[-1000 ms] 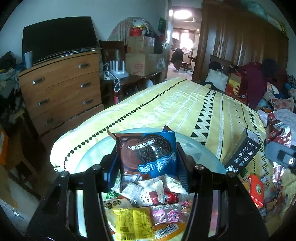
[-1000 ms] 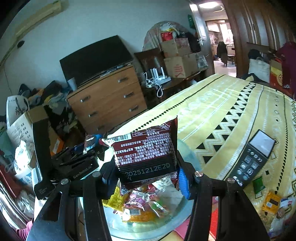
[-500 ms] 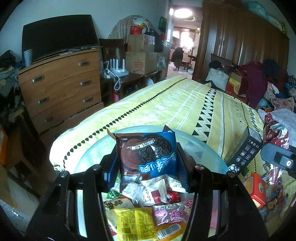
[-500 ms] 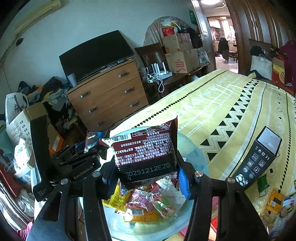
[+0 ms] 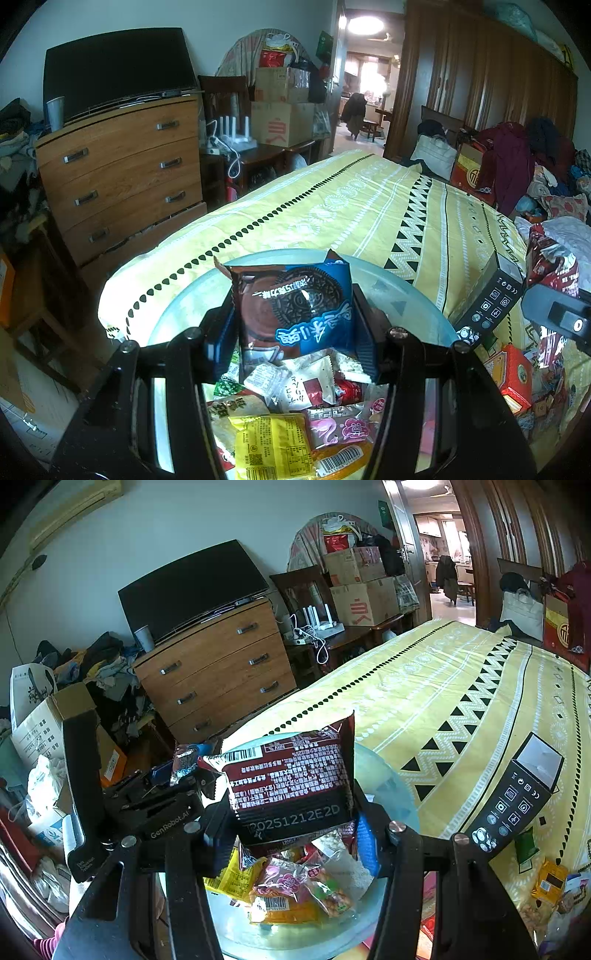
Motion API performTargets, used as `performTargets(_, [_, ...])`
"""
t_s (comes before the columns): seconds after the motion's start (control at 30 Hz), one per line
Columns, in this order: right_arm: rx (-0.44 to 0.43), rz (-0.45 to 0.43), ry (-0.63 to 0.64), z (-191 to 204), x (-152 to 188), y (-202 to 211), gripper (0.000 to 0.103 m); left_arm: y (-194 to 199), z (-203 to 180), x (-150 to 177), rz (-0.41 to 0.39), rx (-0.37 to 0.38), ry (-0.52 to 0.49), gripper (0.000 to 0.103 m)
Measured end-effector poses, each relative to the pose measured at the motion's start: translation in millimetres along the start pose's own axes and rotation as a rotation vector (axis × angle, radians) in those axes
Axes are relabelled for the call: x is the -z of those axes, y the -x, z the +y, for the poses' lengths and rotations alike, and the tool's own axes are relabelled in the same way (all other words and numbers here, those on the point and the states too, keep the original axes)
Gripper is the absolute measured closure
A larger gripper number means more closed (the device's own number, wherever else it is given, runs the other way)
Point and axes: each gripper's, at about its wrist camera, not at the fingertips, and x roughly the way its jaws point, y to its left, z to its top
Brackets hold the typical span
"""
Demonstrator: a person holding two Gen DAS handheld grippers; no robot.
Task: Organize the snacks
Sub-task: 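Lower both packets into the glass bowl and open both tools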
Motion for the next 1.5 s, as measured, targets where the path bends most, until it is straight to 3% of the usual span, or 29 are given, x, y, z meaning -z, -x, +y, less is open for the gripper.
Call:
performTargets(1.13, [0.006, 0.013, 0.003, 4.8, 3.4, -7.3, 0.041, -4.5, 8.4, 9.8, 0.013, -0.002, 0.004, 0.045])
performTargets(1.27, [0.009, 0.02, 0.002, 5.6, 5.5, -11.3, 0.039, -5.6, 9.4, 12.0, 0.013, -0.011, 0.007, 0.035])
performTargets(1.4, [0.015, 0.009, 0.002, 3.3, 6.1, -8.0, 0.027, -4.1, 8.9, 11.0, 0.014, -0.014, 0.007, 0.023])
performTargets(1.5, [0.014, 0.0, 0.004, 1.1, 6.5, -3.6, 0.025, -3.0, 8.3, 12.0, 0.016, -0.017, 0.005, 0.015])
